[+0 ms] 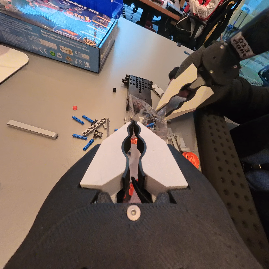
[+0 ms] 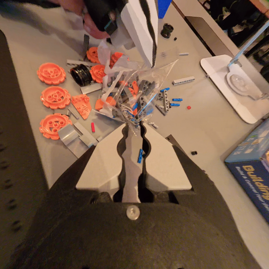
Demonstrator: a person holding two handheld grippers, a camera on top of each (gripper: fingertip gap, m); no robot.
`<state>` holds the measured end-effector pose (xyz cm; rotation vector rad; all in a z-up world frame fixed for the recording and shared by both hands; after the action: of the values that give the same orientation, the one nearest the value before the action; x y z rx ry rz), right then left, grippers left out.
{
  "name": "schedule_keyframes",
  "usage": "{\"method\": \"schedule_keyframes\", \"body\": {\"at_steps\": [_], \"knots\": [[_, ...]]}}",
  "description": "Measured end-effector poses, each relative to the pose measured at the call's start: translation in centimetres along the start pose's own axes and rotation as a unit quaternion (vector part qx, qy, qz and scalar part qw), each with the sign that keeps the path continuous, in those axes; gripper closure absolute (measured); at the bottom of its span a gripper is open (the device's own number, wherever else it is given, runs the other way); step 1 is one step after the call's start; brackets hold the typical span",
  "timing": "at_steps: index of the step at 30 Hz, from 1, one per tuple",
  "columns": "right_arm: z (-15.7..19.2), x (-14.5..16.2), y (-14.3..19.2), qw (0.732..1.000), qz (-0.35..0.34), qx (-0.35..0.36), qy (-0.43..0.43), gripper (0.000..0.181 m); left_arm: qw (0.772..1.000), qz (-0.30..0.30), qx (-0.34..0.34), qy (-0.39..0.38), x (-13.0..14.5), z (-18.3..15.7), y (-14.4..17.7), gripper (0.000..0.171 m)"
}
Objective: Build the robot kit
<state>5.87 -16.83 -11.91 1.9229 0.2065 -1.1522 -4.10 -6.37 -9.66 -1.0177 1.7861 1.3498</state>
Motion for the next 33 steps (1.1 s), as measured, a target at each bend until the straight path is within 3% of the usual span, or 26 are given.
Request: {"method": "schedule_keyframes", "body": {"at_steps": [5,7,9,24,31,33], "knots": [[-0.6,-0.4,0.3,0.994,-0.037,-0.048,-0.09,0.159,1.0,-0.024,0.004,-0.005,-0.3,0.0,0.3,0.171],[-1.0,-0.8,0.6,0.988,-0.065,-0.062,-0.127,0.141,0.999,-0.038,0.013,-0.013,-0.6,-0.4,0.5,0.171],[-1.4,-1.1,0.9,0.98,-0.085,-0.081,-0.163,0.143,0.999,-0.045,0.012,-0.022,-0.8,-0.6,0.6,0.171],[-4.3,-0.8,1.2,0.978,-0.072,-0.033,-0.193,0.132,0.994,-0.084,0.031,-0.062,-1.4,-1.3,1.3,0.171],[-4.5,-1.6,0.1,0.983,-0.032,-0.077,-0.166,0.152,0.991,-0.094,0.03,-0.096,-1.9,-2.0,2.0,0.171],[-4.6,-2.0,0.0,0.986,-0.03,-0.074,-0.149,0.166,0.99,-0.094,0.03,-0.103,-2.0,-2.2,2.3,0.171]]}}
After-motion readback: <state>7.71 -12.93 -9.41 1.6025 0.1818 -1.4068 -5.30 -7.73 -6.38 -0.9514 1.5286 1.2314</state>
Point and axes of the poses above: each gripper's, where its closed fingertips meet, y back along the fingers, x out of its underside, z = x × y across the jaws, the point moved 5 cm from there along y, back along the fingers, and after that the axes turned 5 degrees about -x, right-handed, at the moved point
